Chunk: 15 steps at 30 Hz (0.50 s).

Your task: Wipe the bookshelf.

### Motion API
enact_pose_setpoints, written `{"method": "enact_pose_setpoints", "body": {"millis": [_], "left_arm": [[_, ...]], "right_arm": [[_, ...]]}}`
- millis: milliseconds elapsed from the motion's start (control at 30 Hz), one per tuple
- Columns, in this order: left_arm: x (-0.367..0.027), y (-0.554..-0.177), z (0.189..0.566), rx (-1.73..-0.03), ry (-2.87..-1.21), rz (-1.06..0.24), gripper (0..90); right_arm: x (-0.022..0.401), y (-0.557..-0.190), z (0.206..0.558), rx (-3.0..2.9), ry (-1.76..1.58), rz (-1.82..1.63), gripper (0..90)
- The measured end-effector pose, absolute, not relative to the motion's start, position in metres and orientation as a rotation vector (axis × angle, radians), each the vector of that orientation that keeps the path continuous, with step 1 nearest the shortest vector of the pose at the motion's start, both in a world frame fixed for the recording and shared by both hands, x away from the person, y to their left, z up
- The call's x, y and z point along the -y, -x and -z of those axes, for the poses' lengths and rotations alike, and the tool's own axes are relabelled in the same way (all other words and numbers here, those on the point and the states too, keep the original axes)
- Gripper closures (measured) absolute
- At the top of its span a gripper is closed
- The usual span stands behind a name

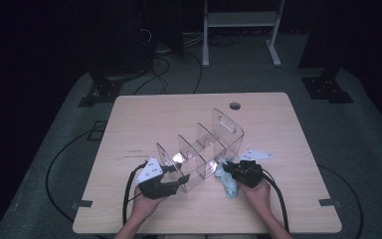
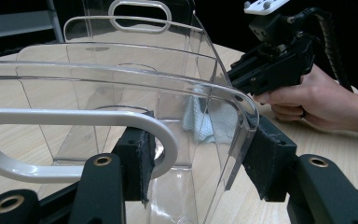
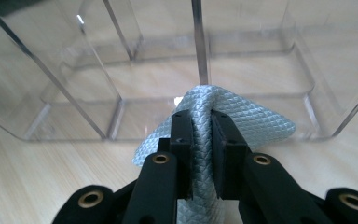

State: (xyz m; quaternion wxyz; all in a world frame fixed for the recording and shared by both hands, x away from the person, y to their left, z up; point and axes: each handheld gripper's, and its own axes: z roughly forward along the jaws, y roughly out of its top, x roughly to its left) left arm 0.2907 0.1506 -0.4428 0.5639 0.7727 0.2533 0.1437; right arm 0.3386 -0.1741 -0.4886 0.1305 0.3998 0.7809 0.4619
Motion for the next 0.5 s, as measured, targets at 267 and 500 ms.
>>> {"method": "enact_pose_setpoints", "body": {"millis": [267, 500], "left_arm": [[-0.151, -0.291, 0.443, -0.595, -1.815, -0.337, 47.2], [-0.151, -0.292, 0.443, -0.592, -1.808, -0.336, 47.2]], "right_arm": [[0.177, -0.334, 0.476, -2.21, -1.134, -1.397, 79.6], [0.174, -0.334, 0.487, -2.259, -1.15, -1.38, 79.7]]}}
